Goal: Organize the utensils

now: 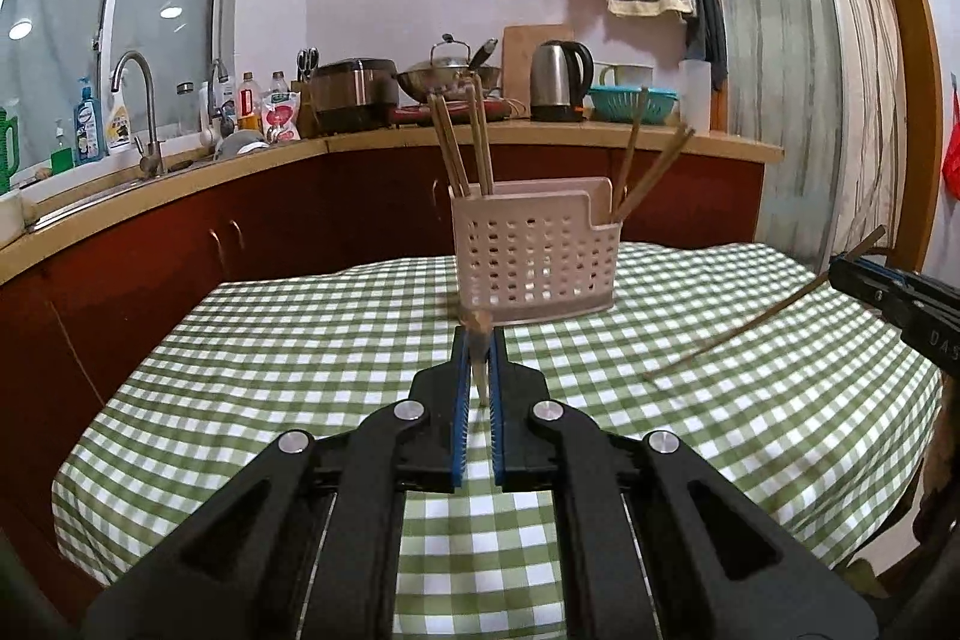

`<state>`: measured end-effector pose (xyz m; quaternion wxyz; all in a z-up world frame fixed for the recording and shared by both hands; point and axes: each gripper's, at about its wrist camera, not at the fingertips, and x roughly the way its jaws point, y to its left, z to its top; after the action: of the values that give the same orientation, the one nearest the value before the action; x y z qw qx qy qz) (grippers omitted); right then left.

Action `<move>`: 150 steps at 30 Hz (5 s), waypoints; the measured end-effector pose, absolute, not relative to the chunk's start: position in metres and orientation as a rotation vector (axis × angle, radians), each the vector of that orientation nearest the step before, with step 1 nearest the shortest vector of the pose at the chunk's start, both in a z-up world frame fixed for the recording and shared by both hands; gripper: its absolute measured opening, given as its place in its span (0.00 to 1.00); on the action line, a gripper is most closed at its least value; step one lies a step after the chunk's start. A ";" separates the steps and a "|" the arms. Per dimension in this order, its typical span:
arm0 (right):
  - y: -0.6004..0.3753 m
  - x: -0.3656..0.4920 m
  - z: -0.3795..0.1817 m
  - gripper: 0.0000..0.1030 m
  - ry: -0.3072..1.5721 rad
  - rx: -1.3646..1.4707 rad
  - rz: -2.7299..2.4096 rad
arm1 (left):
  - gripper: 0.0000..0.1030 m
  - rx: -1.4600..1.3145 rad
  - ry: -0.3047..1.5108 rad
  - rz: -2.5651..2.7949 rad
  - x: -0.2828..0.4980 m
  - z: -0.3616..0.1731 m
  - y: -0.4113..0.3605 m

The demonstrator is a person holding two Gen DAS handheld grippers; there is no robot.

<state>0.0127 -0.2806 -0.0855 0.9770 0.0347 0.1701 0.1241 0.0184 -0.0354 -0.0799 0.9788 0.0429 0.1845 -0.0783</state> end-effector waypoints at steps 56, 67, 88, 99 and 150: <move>-0.280 0.156 0.029 0.06 0.070 0.103 0.298 | 0.06 0.061 0.179 -0.211 0.162 0.048 -0.074; -0.266 0.195 -0.015 0.06 0.210 0.082 0.314 | 0.06 0.071 0.306 -0.191 0.205 0.006 -0.074; -0.255 0.222 -0.048 0.07 0.332 0.053 0.288 | 0.08 0.094 0.384 -0.181 0.233 -0.036 -0.071; -0.253 0.222 -0.048 0.18 0.337 0.048 0.285 | 0.21 0.092 0.400 -0.181 0.234 -0.041 -0.070; -0.267 0.130 -0.051 0.82 0.382 0.080 0.054 | 0.95 0.115 0.321 0.036 0.131 -0.025 -0.056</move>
<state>0.1304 -0.2665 -0.0515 0.9807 0.0395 0.1896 0.0268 0.1306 -0.0563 -0.0251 0.9853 0.0573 0.1597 0.0181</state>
